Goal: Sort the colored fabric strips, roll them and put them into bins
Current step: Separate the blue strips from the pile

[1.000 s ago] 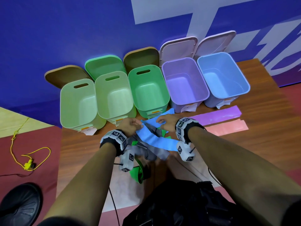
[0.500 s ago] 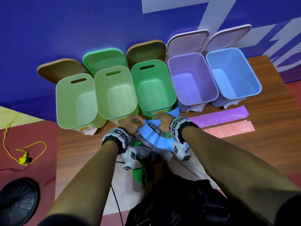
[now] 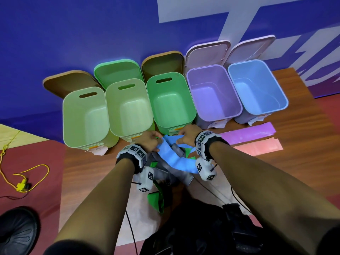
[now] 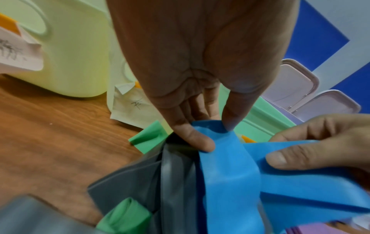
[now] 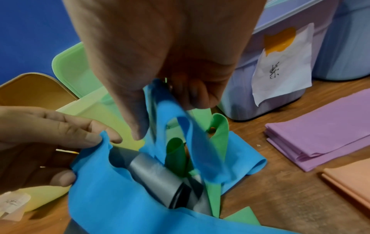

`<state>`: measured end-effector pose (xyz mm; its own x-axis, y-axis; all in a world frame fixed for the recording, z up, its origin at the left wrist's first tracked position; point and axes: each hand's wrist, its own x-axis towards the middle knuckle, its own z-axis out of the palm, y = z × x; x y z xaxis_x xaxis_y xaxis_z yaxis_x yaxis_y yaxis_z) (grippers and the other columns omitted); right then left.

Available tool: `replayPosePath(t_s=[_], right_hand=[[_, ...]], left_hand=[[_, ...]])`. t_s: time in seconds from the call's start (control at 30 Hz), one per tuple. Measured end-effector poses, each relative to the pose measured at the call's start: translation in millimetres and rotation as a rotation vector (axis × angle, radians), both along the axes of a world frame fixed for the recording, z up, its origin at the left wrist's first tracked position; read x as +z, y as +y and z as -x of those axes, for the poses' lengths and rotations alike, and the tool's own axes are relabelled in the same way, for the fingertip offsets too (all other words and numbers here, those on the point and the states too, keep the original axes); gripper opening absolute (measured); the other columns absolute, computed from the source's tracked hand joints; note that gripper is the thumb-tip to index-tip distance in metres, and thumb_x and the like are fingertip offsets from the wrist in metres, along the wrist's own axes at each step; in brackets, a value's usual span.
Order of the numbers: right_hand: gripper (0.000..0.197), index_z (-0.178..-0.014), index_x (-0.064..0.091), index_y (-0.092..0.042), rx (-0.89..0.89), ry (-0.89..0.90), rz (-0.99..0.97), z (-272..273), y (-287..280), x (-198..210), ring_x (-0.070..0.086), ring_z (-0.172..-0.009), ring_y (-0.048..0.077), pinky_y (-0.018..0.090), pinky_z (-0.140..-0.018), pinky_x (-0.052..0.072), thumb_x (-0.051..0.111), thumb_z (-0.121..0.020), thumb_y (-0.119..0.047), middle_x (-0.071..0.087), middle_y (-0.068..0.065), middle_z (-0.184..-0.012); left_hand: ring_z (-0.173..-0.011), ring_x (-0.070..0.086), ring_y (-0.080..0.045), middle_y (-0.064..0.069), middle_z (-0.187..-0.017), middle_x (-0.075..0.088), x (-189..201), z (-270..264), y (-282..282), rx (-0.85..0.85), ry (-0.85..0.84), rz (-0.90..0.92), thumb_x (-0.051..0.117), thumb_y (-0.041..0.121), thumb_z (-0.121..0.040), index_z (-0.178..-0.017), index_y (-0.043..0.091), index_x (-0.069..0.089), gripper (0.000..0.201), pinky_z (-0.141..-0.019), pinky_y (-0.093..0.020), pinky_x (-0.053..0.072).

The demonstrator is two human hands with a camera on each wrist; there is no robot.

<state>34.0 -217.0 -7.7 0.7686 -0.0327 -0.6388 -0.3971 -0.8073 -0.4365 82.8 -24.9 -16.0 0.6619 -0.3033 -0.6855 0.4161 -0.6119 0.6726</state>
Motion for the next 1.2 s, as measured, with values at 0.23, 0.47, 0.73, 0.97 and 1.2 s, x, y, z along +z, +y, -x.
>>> replayPosePath(t_s=[0.23,0.47,0.73,0.97,1.2], right_hand=[[0.040,-0.125,0.069,-0.015,-0.092,-0.087,-0.166,12.9,-0.8,11.0,0.058,-0.124,0.025,0.037,-0.107,0.046,0.074,-0.088,-0.028,0.063,0.007,-0.135],[0.033,-0.108,0.077,-0.013,-0.268,-0.125,-0.407,24.5,-1.0,28.0,0.062,-0.111,0.016,0.026,-0.097,0.048,0.084,-0.077,-0.019,0.072,0.002,-0.115],[0.017,-0.080,0.079,-0.022,-0.398,-0.185,-0.529,38.9,-2.5,53.5,0.066,-0.103,0.018,0.030,-0.097,0.051,0.083,-0.073,-0.008,0.075,-0.001,-0.090],[0.012,-0.090,0.076,-0.005,-0.494,-0.239,-0.520,52.0,-13.4,81.0,0.062,-0.067,0.009,0.015,-0.057,0.046,0.075,-0.079,-0.002,0.066,-0.002,-0.072],[0.042,-0.057,0.036,-0.015,-0.207,-0.186,-0.149,46.6,-20.4,71.8,0.030,-0.061,0.021,0.029,-0.056,0.024,0.070,-0.082,-0.016,0.031,0.002,-0.057]], left_hand=[[-0.073,0.052,-0.019,-0.013,-0.100,0.055,11.7,13.0,-2.0,-0.070,-0.034,-0.010,0.054,0.002,-0.095,-0.118,0.011,0.060,0.025,-0.061,-0.034,0.058],[-0.076,0.057,-0.025,-0.009,-0.115,0.059,25.7,29.7,-0.9,-0.171,-0.134,0.062,0.049,-0.002,-0.094,-0.141,0.028,0.048,0.056,-0.052,-0.028,0.056],[-0.073,0.047,-0.023,-0.010,-0.075,0.051,36.9,36.4,-8.4,-0.255,-0.155,0.068,0.050,-0.002,-0.092,-0.117,0.026,0.063,0.040,-0.070,-0.041,0.058],[-0.057,0.053,-0.016,0.001,-0.057,0.054,45.3,36.3,-8.7,-0.177,-0.170,0.099,0.058,0.003,-0.096,-0.106,0.011,0.054,0.014,-0.057,-0.024,0.056],[-0.054,0.058,-0.016,-0.006,-0.079,0.055,56.8,34.6,-8.9,-0.289,-0.346,0.009,0.059,0.006,-0.095,-0.095,0.013,0.055,0.008,-0.048,-0.016,0.047]])
